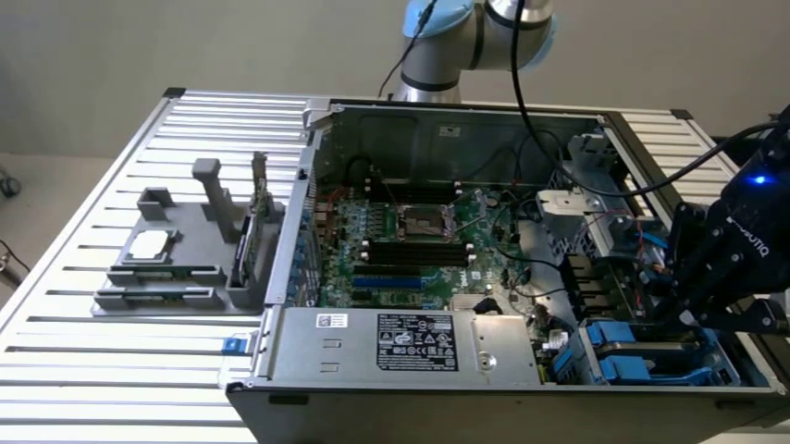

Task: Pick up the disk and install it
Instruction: 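Insert the first disk wire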

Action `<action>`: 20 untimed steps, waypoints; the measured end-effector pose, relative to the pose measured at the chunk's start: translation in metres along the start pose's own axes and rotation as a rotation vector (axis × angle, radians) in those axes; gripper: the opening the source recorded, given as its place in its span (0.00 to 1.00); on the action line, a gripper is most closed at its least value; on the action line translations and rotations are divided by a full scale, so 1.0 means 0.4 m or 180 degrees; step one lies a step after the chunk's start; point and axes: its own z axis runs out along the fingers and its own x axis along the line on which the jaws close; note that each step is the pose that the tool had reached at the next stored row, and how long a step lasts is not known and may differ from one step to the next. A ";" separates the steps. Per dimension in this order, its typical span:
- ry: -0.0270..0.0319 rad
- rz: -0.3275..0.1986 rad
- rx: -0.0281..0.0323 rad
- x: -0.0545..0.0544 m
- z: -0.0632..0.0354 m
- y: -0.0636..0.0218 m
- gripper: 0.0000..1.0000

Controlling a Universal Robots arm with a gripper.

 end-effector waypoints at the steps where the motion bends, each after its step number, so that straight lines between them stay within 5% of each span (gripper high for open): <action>1: 0.0000 0.0000 0.0000 0.000 0.001 0.000 0.16; 20: -0.0005 0.0001 0.0000 0.000 0.005 0.001 0.18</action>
